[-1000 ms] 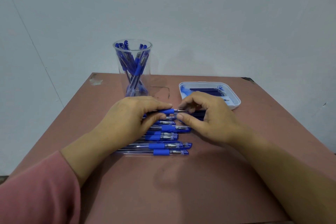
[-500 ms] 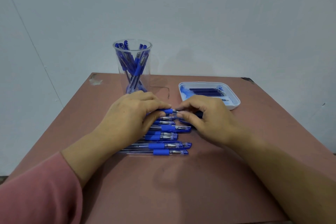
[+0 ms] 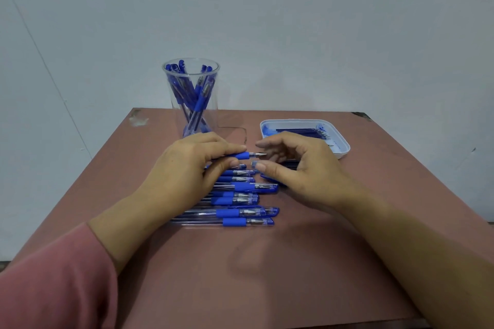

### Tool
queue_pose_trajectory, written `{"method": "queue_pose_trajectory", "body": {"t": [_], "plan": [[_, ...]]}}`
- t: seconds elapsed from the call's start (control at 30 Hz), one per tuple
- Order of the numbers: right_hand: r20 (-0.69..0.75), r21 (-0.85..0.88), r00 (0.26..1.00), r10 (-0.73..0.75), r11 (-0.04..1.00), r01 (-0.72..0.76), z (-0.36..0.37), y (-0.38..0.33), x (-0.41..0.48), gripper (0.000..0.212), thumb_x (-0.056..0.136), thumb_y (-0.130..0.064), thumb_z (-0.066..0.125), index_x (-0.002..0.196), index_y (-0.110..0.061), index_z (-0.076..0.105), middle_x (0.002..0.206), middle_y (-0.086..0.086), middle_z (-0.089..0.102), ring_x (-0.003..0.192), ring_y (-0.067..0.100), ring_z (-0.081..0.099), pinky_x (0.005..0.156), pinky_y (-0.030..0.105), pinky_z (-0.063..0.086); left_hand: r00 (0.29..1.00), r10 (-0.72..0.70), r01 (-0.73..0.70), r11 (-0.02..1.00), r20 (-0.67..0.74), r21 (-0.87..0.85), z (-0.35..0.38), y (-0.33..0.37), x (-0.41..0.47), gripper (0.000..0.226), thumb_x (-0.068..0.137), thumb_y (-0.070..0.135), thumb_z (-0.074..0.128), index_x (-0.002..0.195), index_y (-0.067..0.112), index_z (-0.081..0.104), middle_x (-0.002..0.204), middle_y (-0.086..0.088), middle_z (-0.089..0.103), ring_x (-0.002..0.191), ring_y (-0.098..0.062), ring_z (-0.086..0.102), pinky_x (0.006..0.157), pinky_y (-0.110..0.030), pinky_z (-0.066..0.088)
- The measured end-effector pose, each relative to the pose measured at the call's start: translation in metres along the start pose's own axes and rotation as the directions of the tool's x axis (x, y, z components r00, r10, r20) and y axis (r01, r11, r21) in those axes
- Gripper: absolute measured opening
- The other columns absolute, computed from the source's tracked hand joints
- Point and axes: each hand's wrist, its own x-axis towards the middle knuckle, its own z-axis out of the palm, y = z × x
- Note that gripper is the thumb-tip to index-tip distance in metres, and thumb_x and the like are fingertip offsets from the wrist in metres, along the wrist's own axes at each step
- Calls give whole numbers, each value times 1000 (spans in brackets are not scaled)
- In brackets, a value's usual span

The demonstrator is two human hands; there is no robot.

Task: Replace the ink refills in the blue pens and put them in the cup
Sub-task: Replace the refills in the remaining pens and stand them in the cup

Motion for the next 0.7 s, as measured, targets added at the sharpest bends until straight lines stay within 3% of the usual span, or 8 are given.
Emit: {"method": "queue_pose_trajectory", "body": {"t": [0.1,0.2,0.33,0.4,0.53,0.6,0.7], "plan": [[12,-29,999,33,999,-32,1,0,1,23,83,-39,65,104,-29,71,88,-12,72,84,2,67,76,16,53,1000,6,-6,1000,2,3,-1,1,0,30,90,34,57,116,27,69,95,12,67,88,-8,62,76,-34,54],[-10,-107,999,-44,993,43,2,1,1,14,85,-27,69,98,-32,70,87,-14,72,83,0,67,75,16,53,1000,10,-10,1000,11,-3,0,3,0,27,93,33,59,117,26,69,96,12,67,88,-7,62,77,-34,55],[-94,-173,991,-98,982,81,-7,7,5,22,85,-14,71,96,-34,69,90,-21,68,87,-3,64,78,10,47,1000,-28,28,1000,-3,-7,-1,0,0,28,90,26,60,118,24,69,96,10,68,87,-10,63,77,-36,55],[-83,-303,990,-116,949,85,-20,15,7,20,88,-14,68,96,-31,72,91,-27,65,88,-6,62,79,10,45,999,-49,49,999,-1,14,-3,-4,0,28,91,25,62,117,25,69,98,9,68,90,-11,63,79,-38,55],[149,-554,986,76,832,20,-42,25,9,20,92,-15,62,102,-28,73,87,-27,59,88,-1,58,85,26,48,998,-58,58,998,9,37,-4,-5,0,28,90,26,62,117,25,69,99,9,68,92,-12,63,80,-38,55],[216,-606,960,178,795,-11,-44,23,8,18,92,-18,62,101,-29,72,88,-25,57,90,1,56,85,25,46,998,-54,53,998,15,40,-3,-5,0,27,90,26,63,116,25,70,99,10,68,92,-11,63,80,-38,55],[238,-623,948,213,782,-19,-41,18,7,16,91,-19,62,98,-31,71,85,-28,54,87,-1,53,80,18,40,999,-46,45,999,17,28,-3,-5,0,25,91,30,63,114,25,71,97,11,68,90,-11,63,79,-37,55]]}}
